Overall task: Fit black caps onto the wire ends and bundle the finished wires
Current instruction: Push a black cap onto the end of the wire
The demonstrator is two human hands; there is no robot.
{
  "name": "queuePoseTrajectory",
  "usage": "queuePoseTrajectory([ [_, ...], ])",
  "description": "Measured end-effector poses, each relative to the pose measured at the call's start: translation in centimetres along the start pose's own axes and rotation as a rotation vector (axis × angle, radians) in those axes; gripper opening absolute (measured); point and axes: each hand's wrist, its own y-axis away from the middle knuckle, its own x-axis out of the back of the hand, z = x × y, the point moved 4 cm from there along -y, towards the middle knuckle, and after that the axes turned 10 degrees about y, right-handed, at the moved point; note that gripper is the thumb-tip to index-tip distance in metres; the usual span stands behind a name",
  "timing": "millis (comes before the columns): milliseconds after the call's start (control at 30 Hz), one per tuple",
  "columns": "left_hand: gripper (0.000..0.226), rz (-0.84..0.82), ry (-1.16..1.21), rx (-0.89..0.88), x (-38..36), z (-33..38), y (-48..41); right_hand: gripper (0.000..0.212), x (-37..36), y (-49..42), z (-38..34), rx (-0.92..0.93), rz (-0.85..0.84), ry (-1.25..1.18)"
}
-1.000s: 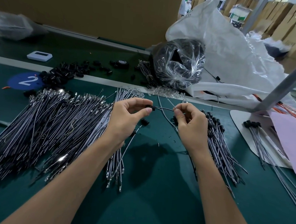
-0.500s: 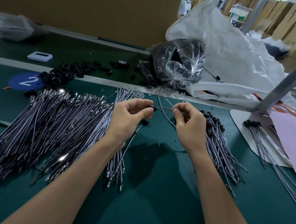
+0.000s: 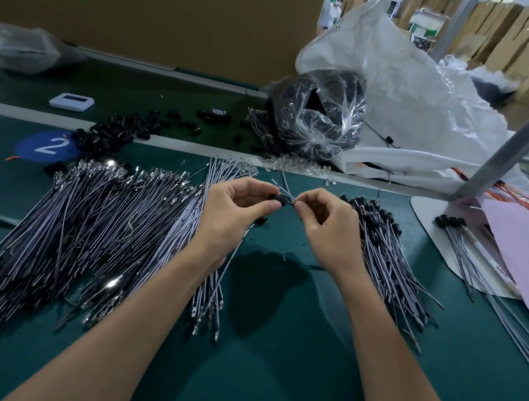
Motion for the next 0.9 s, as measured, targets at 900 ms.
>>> queuePoseTrajectory([
  [900,0.039,0.085,0.268,0.13,-0.4,-1.8,0.1,0.019,-1.4,0.7,-0.7,-0.08,0.073,-0.384],
])
